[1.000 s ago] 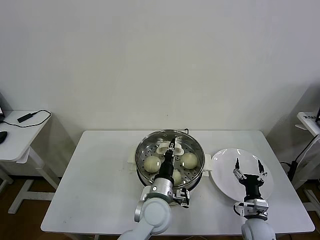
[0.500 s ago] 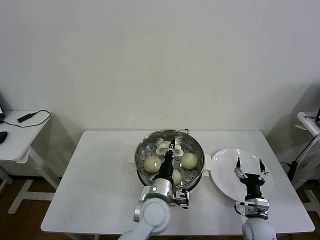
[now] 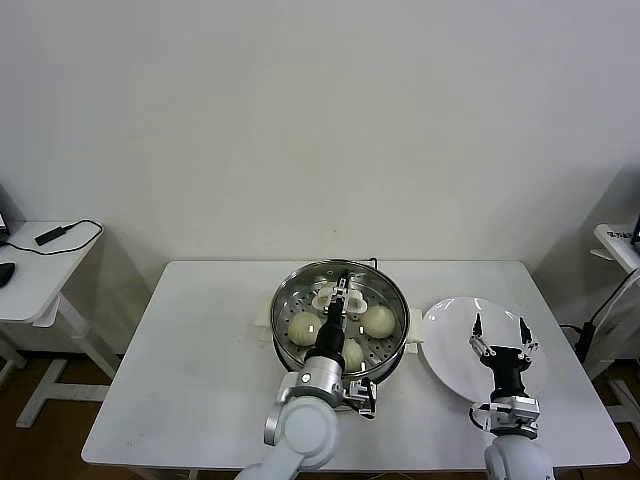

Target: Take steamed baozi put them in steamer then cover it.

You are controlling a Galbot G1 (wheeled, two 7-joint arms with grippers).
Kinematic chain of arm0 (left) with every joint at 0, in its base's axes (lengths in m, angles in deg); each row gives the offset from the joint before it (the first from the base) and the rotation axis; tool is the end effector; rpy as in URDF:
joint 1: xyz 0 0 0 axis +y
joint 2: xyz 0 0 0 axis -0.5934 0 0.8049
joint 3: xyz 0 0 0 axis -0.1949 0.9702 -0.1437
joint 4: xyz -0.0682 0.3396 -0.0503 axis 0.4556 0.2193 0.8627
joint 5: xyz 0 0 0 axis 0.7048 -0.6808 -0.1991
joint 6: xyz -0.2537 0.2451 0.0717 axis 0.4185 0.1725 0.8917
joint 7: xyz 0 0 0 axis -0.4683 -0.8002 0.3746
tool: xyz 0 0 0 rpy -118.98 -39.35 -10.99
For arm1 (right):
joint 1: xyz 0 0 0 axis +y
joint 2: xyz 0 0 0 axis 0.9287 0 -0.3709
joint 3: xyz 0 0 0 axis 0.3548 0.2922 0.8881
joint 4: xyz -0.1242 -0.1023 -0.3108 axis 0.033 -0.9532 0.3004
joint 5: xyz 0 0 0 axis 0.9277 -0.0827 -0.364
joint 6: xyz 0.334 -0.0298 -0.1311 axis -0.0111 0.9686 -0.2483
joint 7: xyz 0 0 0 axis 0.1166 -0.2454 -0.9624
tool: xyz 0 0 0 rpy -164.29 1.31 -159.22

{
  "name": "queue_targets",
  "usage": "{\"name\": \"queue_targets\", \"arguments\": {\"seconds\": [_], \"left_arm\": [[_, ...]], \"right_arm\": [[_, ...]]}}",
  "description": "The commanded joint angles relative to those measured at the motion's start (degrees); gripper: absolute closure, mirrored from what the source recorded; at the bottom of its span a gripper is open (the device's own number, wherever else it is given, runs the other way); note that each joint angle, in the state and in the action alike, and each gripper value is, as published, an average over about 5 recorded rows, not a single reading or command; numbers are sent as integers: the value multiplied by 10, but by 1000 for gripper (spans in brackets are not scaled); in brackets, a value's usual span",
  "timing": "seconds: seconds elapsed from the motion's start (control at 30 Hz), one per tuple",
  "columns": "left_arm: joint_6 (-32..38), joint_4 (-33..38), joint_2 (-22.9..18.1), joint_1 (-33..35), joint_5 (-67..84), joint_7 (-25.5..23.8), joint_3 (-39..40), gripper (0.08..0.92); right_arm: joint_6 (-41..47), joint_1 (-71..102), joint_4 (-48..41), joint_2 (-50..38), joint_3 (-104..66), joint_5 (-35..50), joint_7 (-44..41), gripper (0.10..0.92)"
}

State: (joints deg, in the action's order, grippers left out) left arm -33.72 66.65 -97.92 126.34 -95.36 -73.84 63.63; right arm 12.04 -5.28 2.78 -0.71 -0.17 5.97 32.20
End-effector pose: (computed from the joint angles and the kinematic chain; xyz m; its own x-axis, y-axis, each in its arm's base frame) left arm 0.2705 -0.1876 -0.2698 -0.9729 0.2308 0.0121 0.0106 -0.0078 0.9999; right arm 0.2547 -0.1319 -0.4028 -0.9648 0.2480 -0.0875 0.2586 0.9551 -0.1448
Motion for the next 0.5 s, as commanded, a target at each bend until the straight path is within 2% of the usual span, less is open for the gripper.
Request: {"name": "queue_targets", "arguments": {"seconds": [0.03,0.3,0.5], "left_arm": [[-2,58,23,27,5,-6,2,418],[-1,131,65,62,32,-2,-1,230],[-1,181,106,88,93,-7,-20,178]], "right_arm": [[-1,-1,-3,2,1,-1,-1,203],[-1,-7,-7,7,3,-3,-1,203],[-2,-8,-8,7,2,-3,0,203]]}}
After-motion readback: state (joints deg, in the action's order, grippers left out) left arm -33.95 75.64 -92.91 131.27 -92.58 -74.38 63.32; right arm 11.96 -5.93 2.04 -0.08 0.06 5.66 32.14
